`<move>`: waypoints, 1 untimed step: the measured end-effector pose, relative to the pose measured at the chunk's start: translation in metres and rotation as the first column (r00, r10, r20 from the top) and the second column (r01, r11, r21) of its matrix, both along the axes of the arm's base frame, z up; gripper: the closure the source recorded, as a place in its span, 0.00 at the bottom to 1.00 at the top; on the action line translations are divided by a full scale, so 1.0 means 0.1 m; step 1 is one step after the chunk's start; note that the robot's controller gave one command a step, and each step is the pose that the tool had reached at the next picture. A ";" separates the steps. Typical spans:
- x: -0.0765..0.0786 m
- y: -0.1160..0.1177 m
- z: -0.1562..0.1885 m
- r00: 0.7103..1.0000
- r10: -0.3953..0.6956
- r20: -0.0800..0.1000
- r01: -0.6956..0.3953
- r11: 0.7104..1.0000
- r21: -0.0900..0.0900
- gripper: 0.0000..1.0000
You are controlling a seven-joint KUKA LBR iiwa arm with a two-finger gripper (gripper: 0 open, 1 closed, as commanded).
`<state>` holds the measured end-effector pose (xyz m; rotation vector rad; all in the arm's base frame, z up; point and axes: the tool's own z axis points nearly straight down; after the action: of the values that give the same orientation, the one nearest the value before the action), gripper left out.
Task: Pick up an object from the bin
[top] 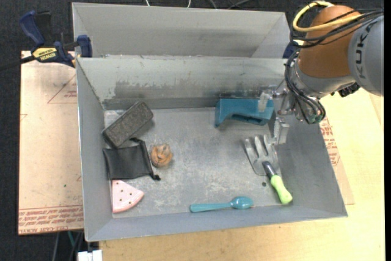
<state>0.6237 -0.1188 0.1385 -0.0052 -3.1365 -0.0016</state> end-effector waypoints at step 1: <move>0.02 0.00 0.05 1.000 0.002 0.007 -0.002 1.000 -0.001 0.00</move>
Offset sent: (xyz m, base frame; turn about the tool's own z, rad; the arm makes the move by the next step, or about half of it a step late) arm 0.0211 0.0540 -0.0656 -0.6007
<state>0.6257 -0.1185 0.1432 -0.0013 -3.1439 0.0001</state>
